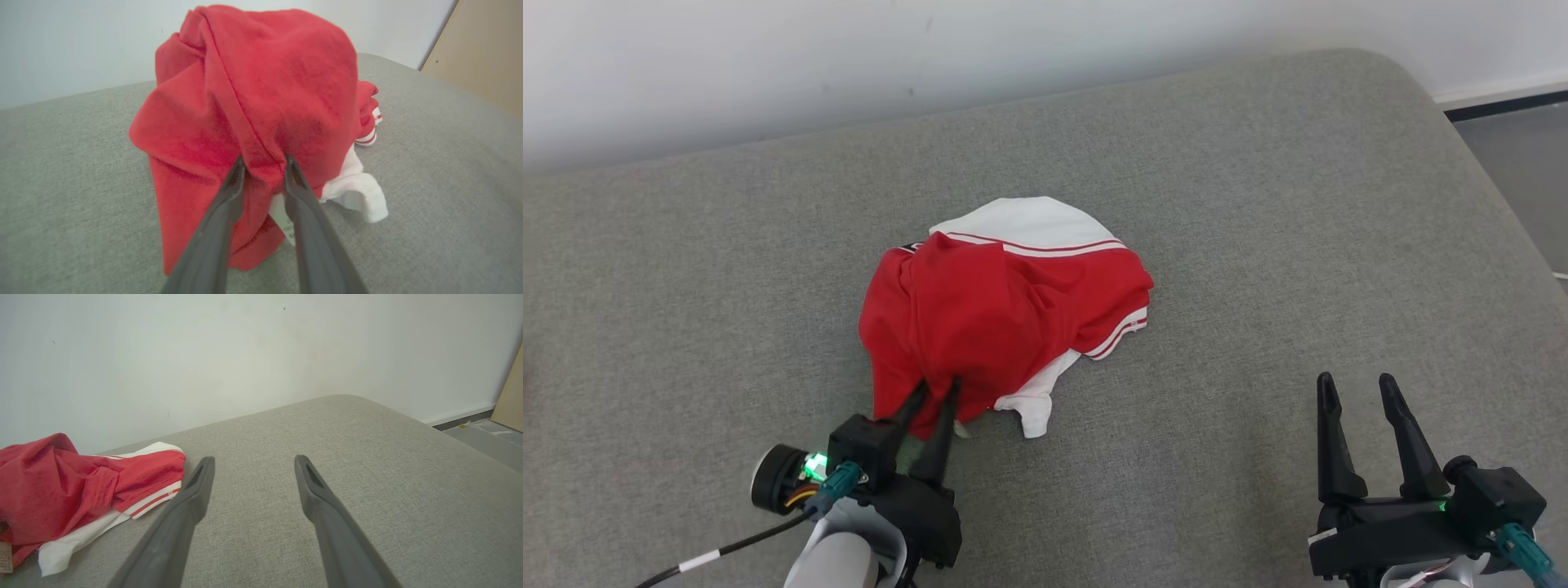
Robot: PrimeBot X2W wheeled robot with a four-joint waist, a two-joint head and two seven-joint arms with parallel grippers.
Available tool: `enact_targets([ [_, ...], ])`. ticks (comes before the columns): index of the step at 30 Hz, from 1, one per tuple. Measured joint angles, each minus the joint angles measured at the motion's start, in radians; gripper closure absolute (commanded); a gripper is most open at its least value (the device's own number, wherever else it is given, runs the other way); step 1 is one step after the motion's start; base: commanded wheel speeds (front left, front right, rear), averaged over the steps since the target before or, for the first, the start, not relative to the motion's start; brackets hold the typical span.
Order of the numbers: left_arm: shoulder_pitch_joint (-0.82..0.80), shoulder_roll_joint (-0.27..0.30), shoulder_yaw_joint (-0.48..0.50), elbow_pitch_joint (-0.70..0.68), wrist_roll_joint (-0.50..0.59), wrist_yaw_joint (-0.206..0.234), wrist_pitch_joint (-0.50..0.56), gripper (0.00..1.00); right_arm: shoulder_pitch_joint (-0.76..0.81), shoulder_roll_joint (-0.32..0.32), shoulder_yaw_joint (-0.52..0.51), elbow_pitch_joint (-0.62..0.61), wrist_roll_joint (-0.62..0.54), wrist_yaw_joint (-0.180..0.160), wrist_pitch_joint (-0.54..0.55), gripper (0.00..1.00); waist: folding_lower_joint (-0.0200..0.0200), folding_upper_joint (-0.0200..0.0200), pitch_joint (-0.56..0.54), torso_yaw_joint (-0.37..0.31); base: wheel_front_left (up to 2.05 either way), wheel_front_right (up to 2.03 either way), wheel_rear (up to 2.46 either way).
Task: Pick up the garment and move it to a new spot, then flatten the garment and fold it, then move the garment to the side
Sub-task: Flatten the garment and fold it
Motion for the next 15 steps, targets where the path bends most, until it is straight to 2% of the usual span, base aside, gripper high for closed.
enact_targets([
  [4, -0.021, -0.004, -0.002, -0.012, -0.012, 0.000, 0.000, 1.00, 0.001, 0.000, -0.016, -0.001, 0.000, 0.000, 0.000, 0.00, 0.0001, 0.0001, 0.008, -0.004, 0.00, 0.00, 0.00],
  [8, -0.008, -0.010, -0.014, -0.086, -0.033, 0.000, 0.000, 1.00, 0.012, 0.000, -0.024, 0.001, 0.000, 0.000, 0.000, 0.00, 0.0000, 0.0000, 0.001, 0.014, 0.00, 0.00, 0.00],
  [15, 0.084, 0.006, -0.021, -0.265, -0.063, 0.000, 0.000, 1.00, 0.038, 0.000, -0.031, 0.005, -0.001, 0.000, 0.000, 0.00, -0.0001, 0.0000, -0.028, 0.096, 0.00, 0.00, 0.00],
])
